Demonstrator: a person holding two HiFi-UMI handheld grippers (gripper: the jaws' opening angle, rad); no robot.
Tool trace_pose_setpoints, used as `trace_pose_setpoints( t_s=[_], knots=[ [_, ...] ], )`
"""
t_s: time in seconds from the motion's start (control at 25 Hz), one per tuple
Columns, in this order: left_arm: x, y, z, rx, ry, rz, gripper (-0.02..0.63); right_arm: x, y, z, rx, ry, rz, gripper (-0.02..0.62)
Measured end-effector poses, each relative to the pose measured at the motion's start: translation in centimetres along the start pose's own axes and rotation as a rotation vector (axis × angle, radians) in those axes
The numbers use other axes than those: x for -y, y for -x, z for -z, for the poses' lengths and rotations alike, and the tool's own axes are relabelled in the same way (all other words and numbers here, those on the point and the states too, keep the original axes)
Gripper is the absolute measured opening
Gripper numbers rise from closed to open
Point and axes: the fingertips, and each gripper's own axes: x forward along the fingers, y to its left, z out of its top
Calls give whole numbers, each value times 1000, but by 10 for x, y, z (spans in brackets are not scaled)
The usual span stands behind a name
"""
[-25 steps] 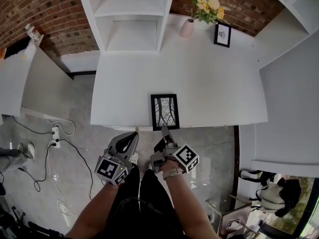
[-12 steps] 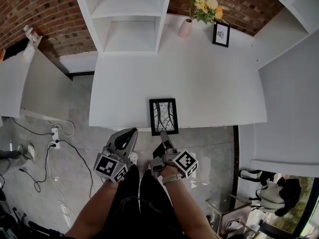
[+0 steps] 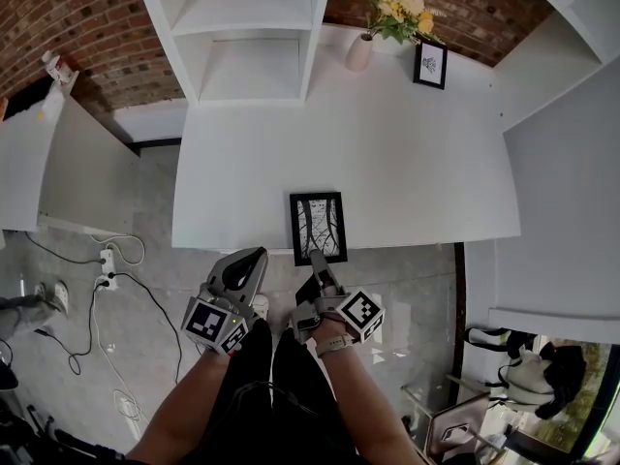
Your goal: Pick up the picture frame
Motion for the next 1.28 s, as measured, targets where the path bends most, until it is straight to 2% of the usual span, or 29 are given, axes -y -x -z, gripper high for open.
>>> trace_pose_setpoints(
  t_s=[0.16,0.32,0.6,1.08,1.24,1.28],
  knots=[
    [-3,1,2,-5,3,1,-2,4,-5,-1,13,-17,-4,135],
    [-4,2,4,-8,4,4,-2,2,-2,-2,34,-35,-41,87],
    [-2,0,2,-6,4,13,-2,9,12,0,43,-37,-16,83],
    [-4,8,7,-18,11,20,-2,10,1,-4,64,-65,-112,100],
    [-6,10,11,-28,11,19,-2,9,-3,-6,72,-72,-137,96],
    [-6,11,12,-31,10,20,-2,8,-4,-6,71,-73,-144,77]
  ],
)
